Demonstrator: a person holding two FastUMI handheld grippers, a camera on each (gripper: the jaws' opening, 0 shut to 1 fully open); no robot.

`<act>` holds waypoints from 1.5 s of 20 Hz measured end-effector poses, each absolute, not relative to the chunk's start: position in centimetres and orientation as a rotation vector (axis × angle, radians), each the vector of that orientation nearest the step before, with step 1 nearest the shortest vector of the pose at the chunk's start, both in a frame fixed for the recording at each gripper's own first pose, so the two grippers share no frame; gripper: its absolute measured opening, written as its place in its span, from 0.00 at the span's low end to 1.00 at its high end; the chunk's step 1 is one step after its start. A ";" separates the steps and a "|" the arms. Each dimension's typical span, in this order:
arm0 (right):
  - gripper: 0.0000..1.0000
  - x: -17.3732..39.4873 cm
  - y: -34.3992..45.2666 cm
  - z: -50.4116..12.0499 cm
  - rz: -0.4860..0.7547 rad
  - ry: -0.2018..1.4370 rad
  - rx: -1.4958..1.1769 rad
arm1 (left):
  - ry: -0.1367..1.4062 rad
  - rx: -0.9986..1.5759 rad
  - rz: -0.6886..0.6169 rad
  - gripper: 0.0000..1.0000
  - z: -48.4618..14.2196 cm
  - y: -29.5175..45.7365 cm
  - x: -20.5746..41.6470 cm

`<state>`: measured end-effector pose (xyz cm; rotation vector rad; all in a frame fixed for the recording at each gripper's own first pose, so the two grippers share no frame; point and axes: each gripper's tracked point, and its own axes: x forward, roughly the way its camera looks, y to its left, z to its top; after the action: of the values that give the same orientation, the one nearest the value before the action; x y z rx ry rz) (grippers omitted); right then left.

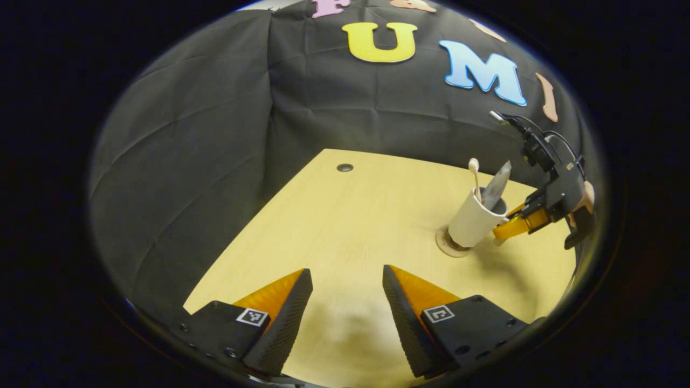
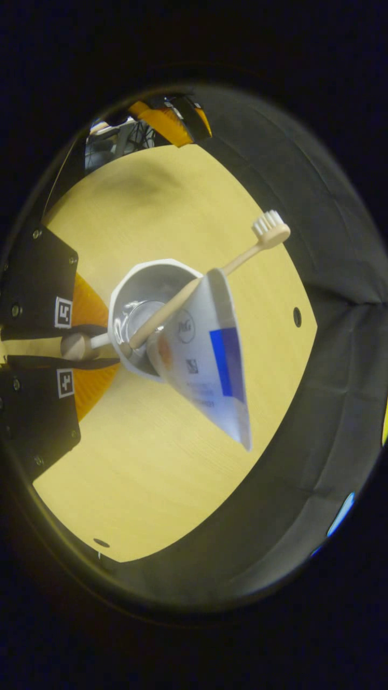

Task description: Put the toothbrush and toothpaste on the desktop into the cup, then pick up the cup and place it on the coaster on the desktop.

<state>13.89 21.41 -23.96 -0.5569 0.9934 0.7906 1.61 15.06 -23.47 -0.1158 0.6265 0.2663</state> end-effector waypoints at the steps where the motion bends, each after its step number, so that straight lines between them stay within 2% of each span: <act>1: 0.12 13.8 21.8 -24.2 0.787 0.997 -0.564 | 0.628 -0.117 0.269 0.89 -23.4 15.3 1.5; 4: 0.12 14.1 23.7 -25.0 0.769 1.010 -0.581 | 0.635 -0.124 0.272 0.88 -23.3 16.1 1.5; 15: 0.13 13.9 22.7 -25.6 0.734 1.063 -0.601 | 0.646 -0.127 0.245 0.89 -22.9 17.0 1.9; 18: 0.24 13.4 22.6 -25.3 0.743 1.060 -0.587 | 0.643 -0.117 0.236 0.89 -23.0 16.4 2.4; 30: 0.24 11.5 19.9 -18.7 0.746 0.962 -0.467 | 0.599 -0.081 0.128 0.89 -21.0 10.4 4.7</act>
<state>11.47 19.94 -18.70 -0.4668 0.9616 0.7462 4.75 10.39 -21.00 -0.0813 0.5987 0.1280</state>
